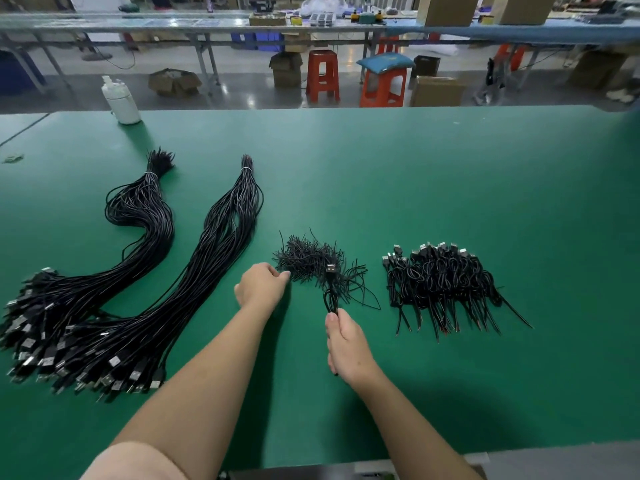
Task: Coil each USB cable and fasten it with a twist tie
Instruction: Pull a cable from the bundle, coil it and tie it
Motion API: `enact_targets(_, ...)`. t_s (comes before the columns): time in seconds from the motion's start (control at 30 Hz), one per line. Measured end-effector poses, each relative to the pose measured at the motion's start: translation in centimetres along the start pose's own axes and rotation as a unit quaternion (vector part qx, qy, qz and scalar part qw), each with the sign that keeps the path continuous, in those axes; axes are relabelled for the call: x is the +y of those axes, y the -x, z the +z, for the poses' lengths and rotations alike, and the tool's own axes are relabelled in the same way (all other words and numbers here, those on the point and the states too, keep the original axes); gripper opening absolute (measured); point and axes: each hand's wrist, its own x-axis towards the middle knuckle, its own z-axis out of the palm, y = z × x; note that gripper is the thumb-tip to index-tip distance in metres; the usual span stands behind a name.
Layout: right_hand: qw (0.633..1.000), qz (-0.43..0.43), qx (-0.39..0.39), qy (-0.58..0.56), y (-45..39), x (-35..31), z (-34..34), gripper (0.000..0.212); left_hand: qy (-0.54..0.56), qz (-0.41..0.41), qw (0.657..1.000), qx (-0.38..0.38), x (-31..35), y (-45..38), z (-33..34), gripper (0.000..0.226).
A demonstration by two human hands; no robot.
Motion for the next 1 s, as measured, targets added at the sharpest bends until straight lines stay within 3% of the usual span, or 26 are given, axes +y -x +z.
enact_targets(0.13, 1.000, -0.013, 0.002, 0.025, 0.2, 0.1, 0.0, 0.035, -0.004, -0.037, 0.999, -0.011, 0.8, -0.1, -0.1, 0.012)
enact_targets(0.33, 0.999, -0.012, -0.020, 0.032, 0.4, -0.1, -0.1, 0.036, 0.045, -0.037, 0.998, -0.015, -0.3, 0.9, -2.0, 0.011)
enact_targets(0.6, 0.993, -0.028, -0.077, 0.091, 0.4, 0.2, 0.3, 0.035, 0.132, 0.162, 0.976, -0.062, -3.2, 6.5, -2.2, 0.017)
enact_targets(0.73, 0.993, -0.027, -0.086, 0.077, 0.3, -0.1, 0.2, 0.024, 0.189, 0.207, 0.953, -0.116, -3.5, 8.6, -1.0, 0.020)
enact_targets(0.9, 0.995, -0.023, -0.083, 0.041, 0.5, -0.1, 0.2, 0.020, 0.177, 0.220, 0.949, -0.139, -4.0, 10.0, -0.6, 0.019)
enact_targets(1.0, 0.997, -0.015, -0.071, 0.030, 0.5, -0.2, 0.3, 0.022, 0.077, 0.258, 0.960, -0.076, -4.0, 10.8, -0.6, 0.010)
